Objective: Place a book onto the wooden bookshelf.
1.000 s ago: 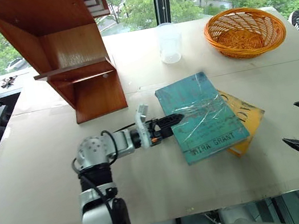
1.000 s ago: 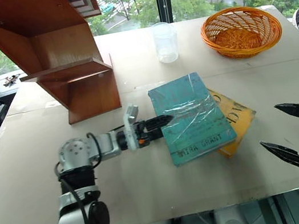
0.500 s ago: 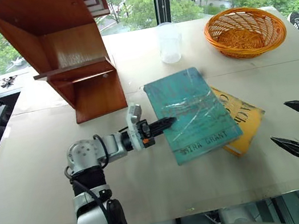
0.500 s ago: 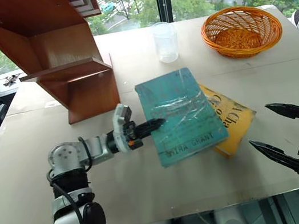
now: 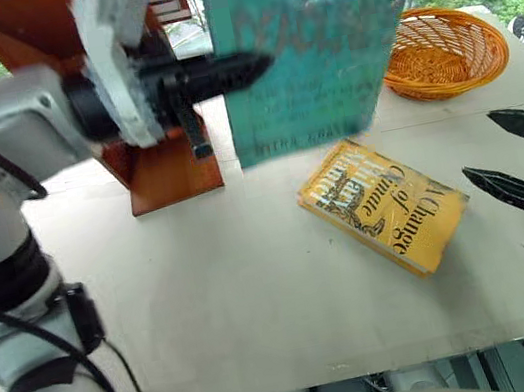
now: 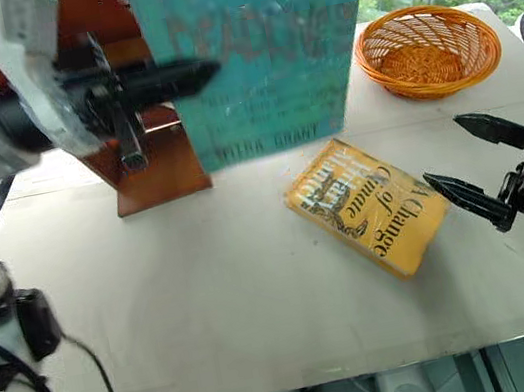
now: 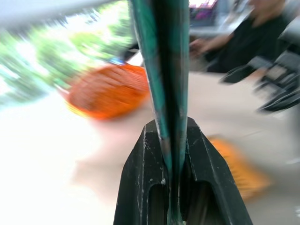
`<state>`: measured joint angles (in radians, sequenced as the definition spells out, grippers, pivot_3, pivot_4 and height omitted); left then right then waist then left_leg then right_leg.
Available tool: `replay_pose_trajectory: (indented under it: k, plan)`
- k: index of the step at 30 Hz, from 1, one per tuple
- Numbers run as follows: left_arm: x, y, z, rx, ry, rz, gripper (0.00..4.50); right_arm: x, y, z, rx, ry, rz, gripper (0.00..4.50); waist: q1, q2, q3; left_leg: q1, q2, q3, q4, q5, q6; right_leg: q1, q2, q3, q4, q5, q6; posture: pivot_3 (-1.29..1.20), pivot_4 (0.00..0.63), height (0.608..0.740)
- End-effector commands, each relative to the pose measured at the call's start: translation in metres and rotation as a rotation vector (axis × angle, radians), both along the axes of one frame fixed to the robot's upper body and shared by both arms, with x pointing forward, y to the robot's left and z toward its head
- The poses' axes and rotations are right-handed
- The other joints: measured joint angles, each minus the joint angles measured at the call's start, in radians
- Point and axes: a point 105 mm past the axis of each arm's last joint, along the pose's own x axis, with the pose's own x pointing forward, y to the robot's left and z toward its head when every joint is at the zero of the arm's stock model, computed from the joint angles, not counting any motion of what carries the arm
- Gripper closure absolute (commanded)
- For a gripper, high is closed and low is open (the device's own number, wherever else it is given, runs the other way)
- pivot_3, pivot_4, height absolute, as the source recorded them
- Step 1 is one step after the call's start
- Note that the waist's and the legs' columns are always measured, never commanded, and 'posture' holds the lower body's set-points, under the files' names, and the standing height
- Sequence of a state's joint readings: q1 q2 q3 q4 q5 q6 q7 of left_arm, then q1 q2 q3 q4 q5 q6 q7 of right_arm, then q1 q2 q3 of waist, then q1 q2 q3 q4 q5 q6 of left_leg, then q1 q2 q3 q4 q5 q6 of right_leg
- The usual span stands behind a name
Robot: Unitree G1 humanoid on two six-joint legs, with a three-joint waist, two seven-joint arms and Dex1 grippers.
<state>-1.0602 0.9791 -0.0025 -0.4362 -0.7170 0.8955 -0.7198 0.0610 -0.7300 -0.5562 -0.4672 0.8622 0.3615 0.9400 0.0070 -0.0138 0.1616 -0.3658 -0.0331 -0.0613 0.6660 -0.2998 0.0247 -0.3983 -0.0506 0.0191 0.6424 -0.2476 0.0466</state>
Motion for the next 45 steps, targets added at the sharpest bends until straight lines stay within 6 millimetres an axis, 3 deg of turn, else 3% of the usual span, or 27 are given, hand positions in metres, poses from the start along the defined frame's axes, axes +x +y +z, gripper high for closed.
replay_pose_trajectory:
  k: [1,5,7,10,17,26,31,35,39,42,45]
  plan:
    - [0.025,0.033,0.023,0.247,-0.316,0.355,4.47,0.006,0.002,0.012,-0.022,-0.071,0.018,0.0,-0.006,0.002,0.002,0.001,0.0,0.001,0.0,0.0,0.0,0.0,0.0,0.001,0.0,0.0,0.0,0.0,0.15,0.74]
    - [0.032,0.066,0.027,0.471,-0.313,0.539,4.47,0.015,0.005,0.015,-0.019,-0.092,0.045,0.0,-0.013,0.003,0.004,-0.004,0.001,0.001,0.001,0.0,0.001,-0.005,0.006,0.001,0.003,0.0,0.0,0.0,0.15,0.74]
    - [0.038,0.091,0.017,0.612,-0.264,0.626,4.47,0.018,0.007,0.018,-0.015,-0.101,0.063,0.0,-0.019,0.003,0.004,-0.011,0.001,0.001,0.004,0.0,0.001,-0.011,0.007,-0.002,0.005,0.0,0.001,0.0,0.15,0.74]
    - [0.04,0.112,-0.001,0.738,-0.15,0.685,4.47,0.018,0.008,0.023,-0.007,-0.124,0.083,0.0,-0.018,0.002,0.005,-0.016,0.0,0.002,0.006,0.0,0.001,-0.016,0.006,-0.002,0.009,-0.001,0.002,0.0,0.15,0.74]
    - [0.043,0.13,-0.021,0.861,-0.009,0.729,4.47,0.005,0.012,0.046,0.105,-0.188,0.157,0.0,-0.019,-0.001,0.007,-0.018,0.0,0.002,0.008,-0.001,0.002,-0.018,0.006,-0.003,0.011,-0.001,0.002,0.0,0.15,0.74]
    - [0.041,0.155,-0.013,0.961,-0.014,0.856,4.47,0.011,0.015,0.039,0.111,-0.185,0.171,0.0,-0.027,-0.002,0.007,-0.016,0.0,0.003,0.01,-0.001,0.003,-0.018,0.006,-0.002,0.017,-0.001,0.002,0.0,0.15,0.74]
    - [0.046,0.13,-0.028,0.869,0.017,0.794,4.47,0.014,0.016,0.039,0.126,-0.193,0.18,0.0,-0.029,-0.002,0.007,-0.016,0.001,0.003,0.013,-0.002,0.006,-0.018,0.007,-0.001,0.02,-0.001,0.002,0.0,0.15,0.74]
    - [0.031,0.101,-0.015,0.606,0.082,0.683,2.77,0.012,0.02,0.046,0.142,-0.206,0.191,0.0,-0.023,-0.002,0.008,-0.018,0.001,0.002,0.019,-0.002,0.005,-0.018,0.007,-0.003,0.021,-0.001,0.002,0.0,0.15,0.74]
    - [0.008,0.078,-0.003,0.354,0.102,0.495,2.77,0.011,0.02,0.047,0.165,-0.193,0.189,0.0,-0.022,-0.003,0.008,-0.019,0.001,0.002,0.02,-0.002,0.005,-0.018,0.006,-0.003,0.02,-0.001,0.003,0.0,0.15,0.74]
    - [-0.032,0.043,-0.022,0.145,0.249,0.129,2.77,0.013,0.022,0.049,0.186,-0.201,0.183,0.0,-0.021,-0.001,0.007,-0.019,0.001,0.001,0.019,-0.002,0.005,-0.018,0.006,-0.003,0.02,-0.001,0.003,0.0,0.15,0.74]
    - [-0.052,0.035,-0.07,0.103,0.412,-0.027,2.77,0.014,0.024,0.051,0.193,-0.205,0.177,0.0,-0.025,-0.001,0.007,-0.017,0.002,0.002,0.021,-0.002,0.004,-0.016,0.004,-0.003,0.021,-0.001,0.003,0.0,0.15,0.74]
